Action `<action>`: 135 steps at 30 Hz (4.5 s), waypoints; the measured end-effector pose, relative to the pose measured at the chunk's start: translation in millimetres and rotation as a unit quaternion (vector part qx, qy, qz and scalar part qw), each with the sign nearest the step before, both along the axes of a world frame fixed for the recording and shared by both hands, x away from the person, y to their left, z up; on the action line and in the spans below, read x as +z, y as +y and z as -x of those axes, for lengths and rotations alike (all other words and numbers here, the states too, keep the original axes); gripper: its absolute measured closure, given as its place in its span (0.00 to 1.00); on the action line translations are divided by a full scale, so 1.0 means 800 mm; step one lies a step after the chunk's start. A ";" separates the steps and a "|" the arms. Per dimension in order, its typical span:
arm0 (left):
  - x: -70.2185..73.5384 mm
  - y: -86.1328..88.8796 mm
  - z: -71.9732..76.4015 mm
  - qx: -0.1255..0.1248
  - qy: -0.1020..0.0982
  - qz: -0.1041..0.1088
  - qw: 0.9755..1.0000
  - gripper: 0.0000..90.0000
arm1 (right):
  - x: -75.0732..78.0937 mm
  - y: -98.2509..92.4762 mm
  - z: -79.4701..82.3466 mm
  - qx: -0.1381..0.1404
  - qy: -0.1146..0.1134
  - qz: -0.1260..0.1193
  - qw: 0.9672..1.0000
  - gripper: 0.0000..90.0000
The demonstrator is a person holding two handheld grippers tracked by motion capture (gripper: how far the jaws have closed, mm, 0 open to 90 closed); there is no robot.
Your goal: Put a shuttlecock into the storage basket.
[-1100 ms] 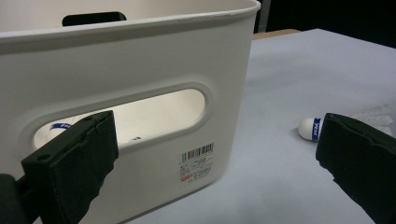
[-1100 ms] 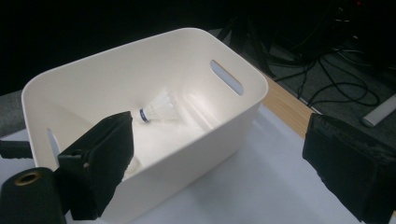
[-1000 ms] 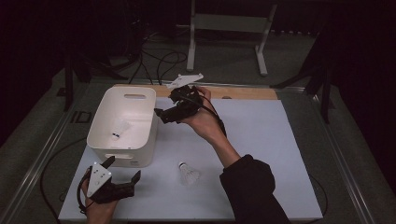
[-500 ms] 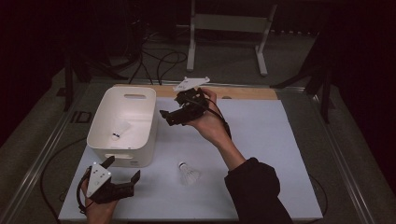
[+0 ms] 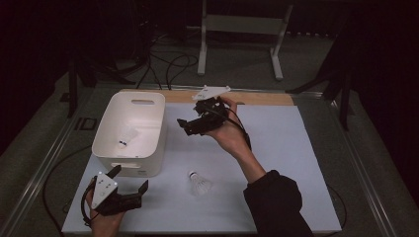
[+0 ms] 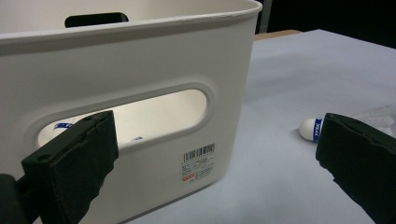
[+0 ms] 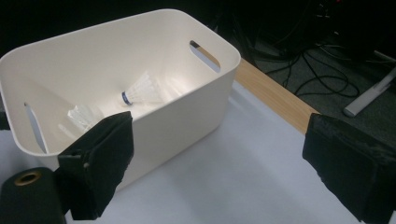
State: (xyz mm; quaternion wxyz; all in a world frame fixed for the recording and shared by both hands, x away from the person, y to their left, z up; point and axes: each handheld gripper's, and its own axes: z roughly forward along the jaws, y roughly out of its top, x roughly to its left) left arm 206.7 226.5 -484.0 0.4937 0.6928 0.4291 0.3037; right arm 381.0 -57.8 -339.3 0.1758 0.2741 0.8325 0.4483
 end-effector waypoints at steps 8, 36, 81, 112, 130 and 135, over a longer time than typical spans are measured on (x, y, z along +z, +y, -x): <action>0.000 0.000 0.000 0.000 0.000 -0.001 1.000 0.00 | -0.004 -0.009 0.002 -0.003 -0.004 0.001 1.000 0.10; 0.000 0.001 0.000 0.000 0.002 -0.003 1.000 0.00 | -0.031 -0.042 0.013 -0.012 0.005 0.012 1.000 0.10; 0.000 0.001 0.000 0.002 0.001 0.000 1.000 0.00 | -0.059 -0.057 0.038 -0.003 0.013 0.020 1.000 0.10; 0.000 0.000 0.000 0.001 0.002 -0.001 1.000 0.00 | -0.078 -0.073 0.050 -0.003 0.024 0.035 0.999 0.09; 0.000 0.000 0.000 0.002 0.002 -0.002 1.000 0.00 | -0.093 -0.080 0.062 -0.006 0.029 0.055 0.998 0.08; 0.000 0.000 0.000 0.002 0.002 -0.002 1.000 0.00 | -0.099 -0.083 0.066 -0.004 0.032 0.059 0.998 0.08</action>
